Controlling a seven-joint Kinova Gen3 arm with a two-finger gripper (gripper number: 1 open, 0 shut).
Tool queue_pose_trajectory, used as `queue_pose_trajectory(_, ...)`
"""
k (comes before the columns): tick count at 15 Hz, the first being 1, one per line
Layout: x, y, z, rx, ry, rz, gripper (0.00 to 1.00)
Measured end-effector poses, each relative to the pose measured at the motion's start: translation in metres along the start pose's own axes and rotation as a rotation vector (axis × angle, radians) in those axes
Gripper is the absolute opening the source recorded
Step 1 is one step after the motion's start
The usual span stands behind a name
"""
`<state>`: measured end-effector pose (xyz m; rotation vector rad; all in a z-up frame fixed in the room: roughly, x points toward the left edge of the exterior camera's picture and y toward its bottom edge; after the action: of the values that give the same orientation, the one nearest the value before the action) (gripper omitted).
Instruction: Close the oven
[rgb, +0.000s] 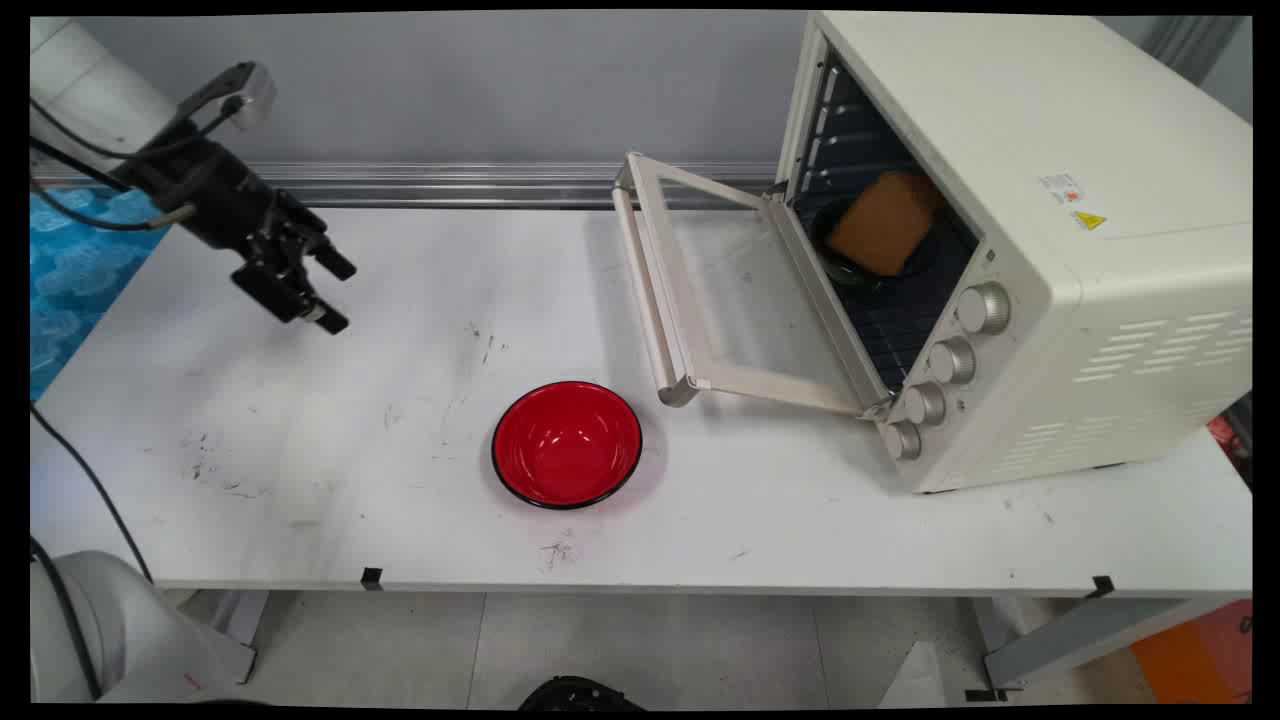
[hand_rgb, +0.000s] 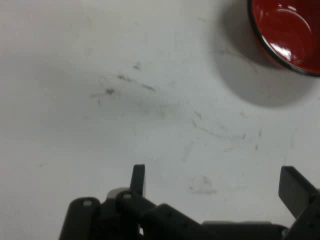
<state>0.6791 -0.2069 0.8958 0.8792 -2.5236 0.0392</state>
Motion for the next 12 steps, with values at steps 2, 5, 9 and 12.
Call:
queue_pose_trajectory(2, 0.01, -0.003, 0.007, 0.014, 0.012, -0.007, 1.0)
queue_pose_trajectory(5, 0.027, -0.008, 0.02, 0.03, 0.035, -0.011, 1.0)
queue_pose_trajectory(9, 0.049, -0.013, 0.043, 0.042, 0.075, 0.003, 1.0)
queue_pose_trajectory(12, 0.067, -0.018, 0.063, 0.048, 0.109, 0.023, 1.0)
